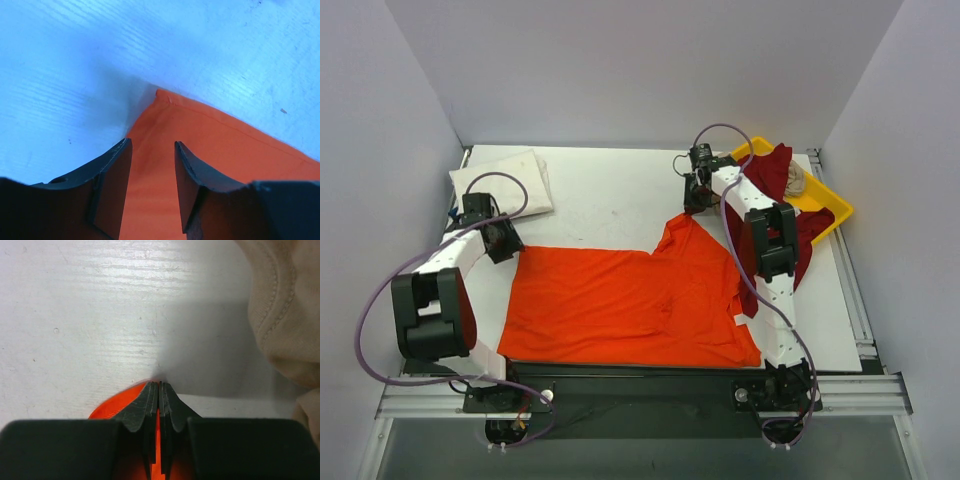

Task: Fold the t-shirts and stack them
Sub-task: Grap the side of the flattened tshirt furthest away from the robot with both arms

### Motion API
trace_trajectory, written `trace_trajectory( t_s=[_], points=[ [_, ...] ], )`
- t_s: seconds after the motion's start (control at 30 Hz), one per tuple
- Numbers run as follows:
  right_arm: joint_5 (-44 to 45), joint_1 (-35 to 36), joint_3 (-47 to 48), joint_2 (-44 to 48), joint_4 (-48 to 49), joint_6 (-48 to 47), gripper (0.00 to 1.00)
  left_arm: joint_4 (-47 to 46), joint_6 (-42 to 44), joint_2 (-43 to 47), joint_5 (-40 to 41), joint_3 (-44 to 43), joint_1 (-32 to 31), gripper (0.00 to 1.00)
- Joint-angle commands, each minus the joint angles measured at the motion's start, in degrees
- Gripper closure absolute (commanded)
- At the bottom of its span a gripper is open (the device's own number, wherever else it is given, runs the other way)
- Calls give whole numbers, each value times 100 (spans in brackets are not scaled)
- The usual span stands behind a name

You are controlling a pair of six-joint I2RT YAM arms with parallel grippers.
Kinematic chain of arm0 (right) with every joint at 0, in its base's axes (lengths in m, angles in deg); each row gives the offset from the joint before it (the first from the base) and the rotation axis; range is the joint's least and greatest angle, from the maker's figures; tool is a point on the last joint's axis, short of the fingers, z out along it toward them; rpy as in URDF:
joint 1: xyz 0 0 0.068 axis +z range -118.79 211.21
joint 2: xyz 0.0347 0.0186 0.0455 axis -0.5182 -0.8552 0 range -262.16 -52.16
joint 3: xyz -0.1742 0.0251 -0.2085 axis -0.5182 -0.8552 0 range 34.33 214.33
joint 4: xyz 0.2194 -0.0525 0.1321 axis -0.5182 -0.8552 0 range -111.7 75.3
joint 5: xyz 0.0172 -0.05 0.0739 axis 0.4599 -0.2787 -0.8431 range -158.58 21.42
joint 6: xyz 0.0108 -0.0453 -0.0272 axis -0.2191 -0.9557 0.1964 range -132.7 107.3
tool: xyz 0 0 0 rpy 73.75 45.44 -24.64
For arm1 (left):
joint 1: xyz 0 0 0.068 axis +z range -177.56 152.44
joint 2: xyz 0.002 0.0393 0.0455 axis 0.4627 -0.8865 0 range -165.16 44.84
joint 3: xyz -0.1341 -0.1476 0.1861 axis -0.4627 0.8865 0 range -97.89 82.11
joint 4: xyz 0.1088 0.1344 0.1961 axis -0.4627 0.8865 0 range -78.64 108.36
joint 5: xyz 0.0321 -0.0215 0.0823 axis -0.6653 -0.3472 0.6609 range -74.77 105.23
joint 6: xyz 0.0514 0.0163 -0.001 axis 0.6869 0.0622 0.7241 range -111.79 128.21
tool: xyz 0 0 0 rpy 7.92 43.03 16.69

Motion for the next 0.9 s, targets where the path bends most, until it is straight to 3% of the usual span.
trace_trajectory(
  t_s=[0.0, 0.27, 0.87],
  points=[
    [13, -32, -247, 369, -312, -42, 100, -434, 179, -356, -63, -399, 27, 50],
    [13, -32, -493, 572, -303, -24, 100, -452, 347, -885, 104, -848, 27, 53],
    [-31, -32, -625, 686, -303, 20, 100, -751, 294, -1395, -89, -821, -122, 59]
  ],
)
